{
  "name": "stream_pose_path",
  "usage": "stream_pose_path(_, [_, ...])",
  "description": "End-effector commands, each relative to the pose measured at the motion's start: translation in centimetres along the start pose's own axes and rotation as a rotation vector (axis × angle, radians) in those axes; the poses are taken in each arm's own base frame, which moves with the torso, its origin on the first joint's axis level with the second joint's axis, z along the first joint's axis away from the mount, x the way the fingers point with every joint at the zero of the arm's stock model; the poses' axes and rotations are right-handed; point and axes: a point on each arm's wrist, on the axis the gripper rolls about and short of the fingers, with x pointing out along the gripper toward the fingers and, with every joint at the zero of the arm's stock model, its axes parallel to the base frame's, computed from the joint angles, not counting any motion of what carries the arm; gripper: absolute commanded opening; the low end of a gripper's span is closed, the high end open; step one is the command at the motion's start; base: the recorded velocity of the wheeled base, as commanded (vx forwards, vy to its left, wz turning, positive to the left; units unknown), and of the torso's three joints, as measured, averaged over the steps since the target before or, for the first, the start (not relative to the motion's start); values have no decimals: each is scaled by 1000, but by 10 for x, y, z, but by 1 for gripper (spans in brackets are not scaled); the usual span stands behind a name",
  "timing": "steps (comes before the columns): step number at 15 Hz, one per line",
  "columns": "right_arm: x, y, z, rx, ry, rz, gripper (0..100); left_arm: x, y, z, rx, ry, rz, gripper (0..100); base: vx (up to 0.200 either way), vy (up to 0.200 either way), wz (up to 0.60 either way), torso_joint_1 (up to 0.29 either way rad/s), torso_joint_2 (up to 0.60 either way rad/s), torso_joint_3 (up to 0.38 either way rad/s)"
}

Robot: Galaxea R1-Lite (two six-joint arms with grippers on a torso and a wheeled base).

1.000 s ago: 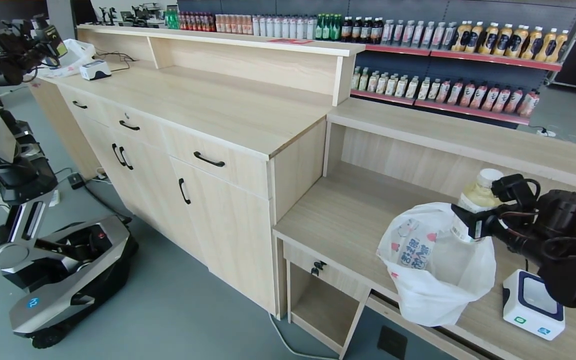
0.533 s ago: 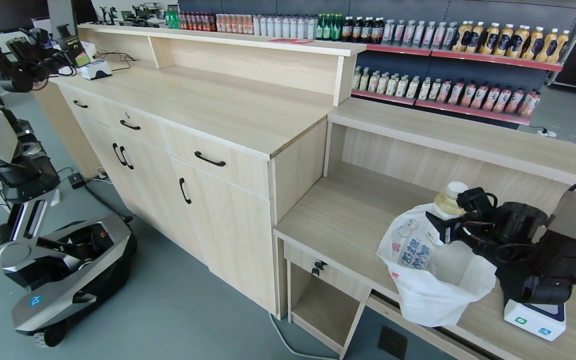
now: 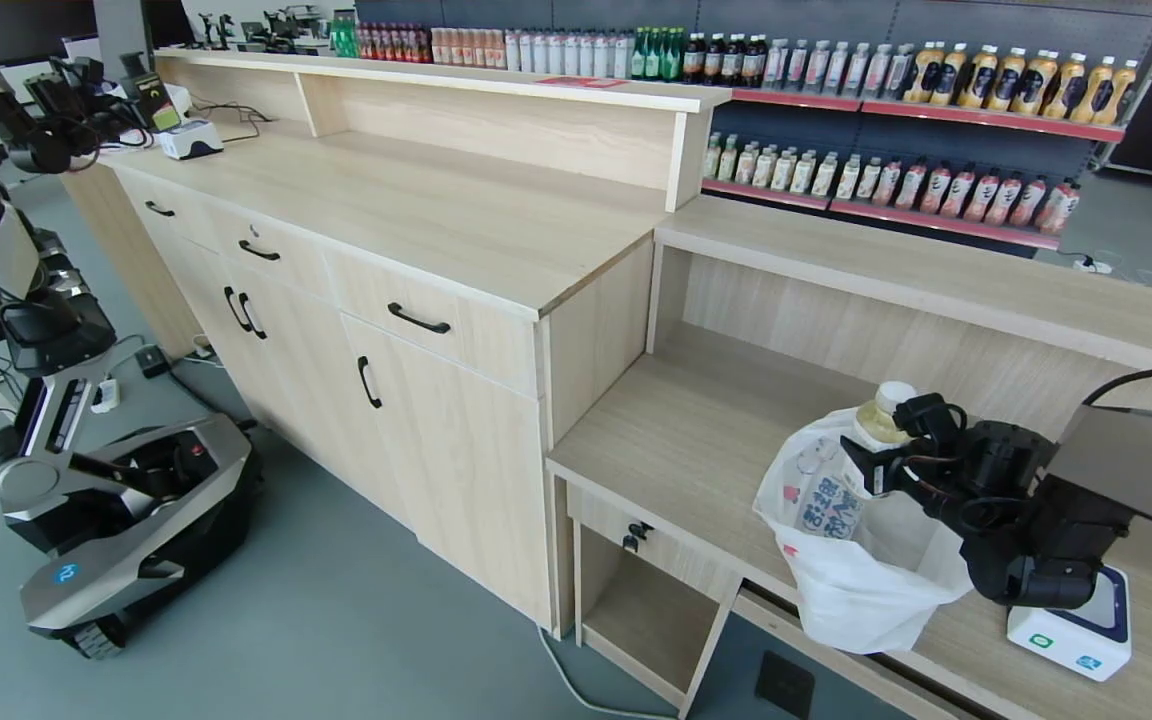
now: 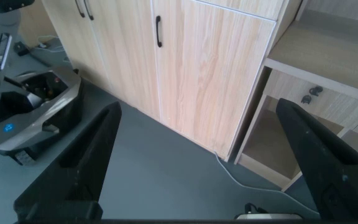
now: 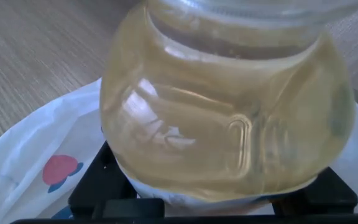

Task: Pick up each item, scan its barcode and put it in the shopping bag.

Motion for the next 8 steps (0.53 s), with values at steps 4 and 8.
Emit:
stream_pose_path(4, [6, 3, -17, 6, 22, 7, 0, 0, 0, 0, 0, -1, 1, 100, 0, 0, 0, 0, 0, 0])
stream_pose_path(8, [9, 4, -20, 4, 21, 8, 0, 0, 0, 0, 0, -1, 1, 100, 0, 0, 0, 0, 0, 0])
